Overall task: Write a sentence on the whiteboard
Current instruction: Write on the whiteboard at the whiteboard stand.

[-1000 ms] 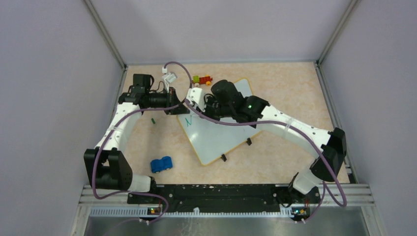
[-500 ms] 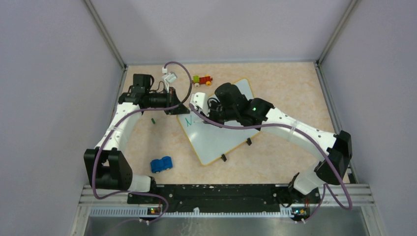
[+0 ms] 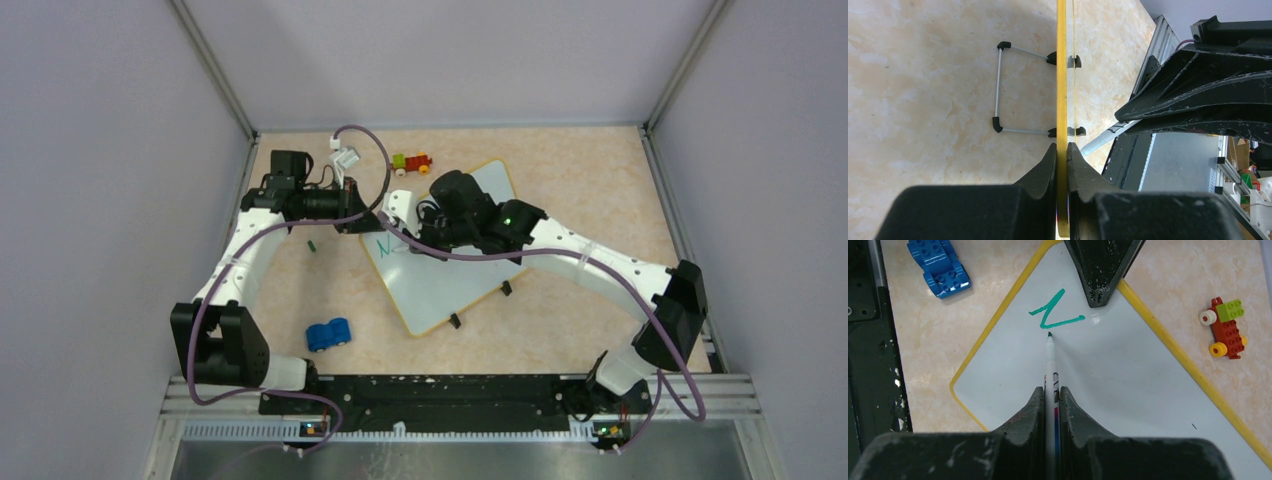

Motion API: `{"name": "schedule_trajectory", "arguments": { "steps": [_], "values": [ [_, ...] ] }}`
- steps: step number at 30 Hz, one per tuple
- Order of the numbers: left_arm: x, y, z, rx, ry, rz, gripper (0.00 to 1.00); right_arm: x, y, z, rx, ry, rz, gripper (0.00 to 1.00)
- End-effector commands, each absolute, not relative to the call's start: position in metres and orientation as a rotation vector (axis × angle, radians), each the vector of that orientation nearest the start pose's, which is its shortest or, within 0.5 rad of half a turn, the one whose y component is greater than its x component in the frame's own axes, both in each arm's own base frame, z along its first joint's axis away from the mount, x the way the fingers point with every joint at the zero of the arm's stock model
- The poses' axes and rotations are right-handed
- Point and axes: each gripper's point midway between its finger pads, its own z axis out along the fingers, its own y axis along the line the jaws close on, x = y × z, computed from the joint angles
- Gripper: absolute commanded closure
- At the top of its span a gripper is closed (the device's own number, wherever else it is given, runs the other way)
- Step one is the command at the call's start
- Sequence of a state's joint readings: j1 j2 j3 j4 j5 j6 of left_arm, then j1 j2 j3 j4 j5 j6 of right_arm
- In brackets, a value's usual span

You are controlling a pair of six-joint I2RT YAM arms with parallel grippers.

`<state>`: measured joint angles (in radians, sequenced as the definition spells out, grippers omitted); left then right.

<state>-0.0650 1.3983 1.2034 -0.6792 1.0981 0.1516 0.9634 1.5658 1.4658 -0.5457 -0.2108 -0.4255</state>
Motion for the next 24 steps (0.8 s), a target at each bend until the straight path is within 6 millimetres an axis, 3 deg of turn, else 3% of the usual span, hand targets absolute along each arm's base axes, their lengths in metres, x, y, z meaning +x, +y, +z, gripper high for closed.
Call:
{"name": "schedule_trajectory", "arguments": {
  "steps": [1,13,24],
  "values": [
    [0.285,-0.174,0.247,0.729,1.991,-1.266,1.00,0.251,0.382,0.250,-1.470,1.613,0.506,1.00],
    [0.286,-0.174,0.247,0.727,1.993,-1.265,1.00,0.270,0.356,0.252,-1.430,1.652,0.433,1.00],
    [0.287,-0.174,0.246,0.726,1.996,-1.266,1.00,0.276,0.366,0.266,-1.395,1.635,0.458,1.00]
  ]
}}
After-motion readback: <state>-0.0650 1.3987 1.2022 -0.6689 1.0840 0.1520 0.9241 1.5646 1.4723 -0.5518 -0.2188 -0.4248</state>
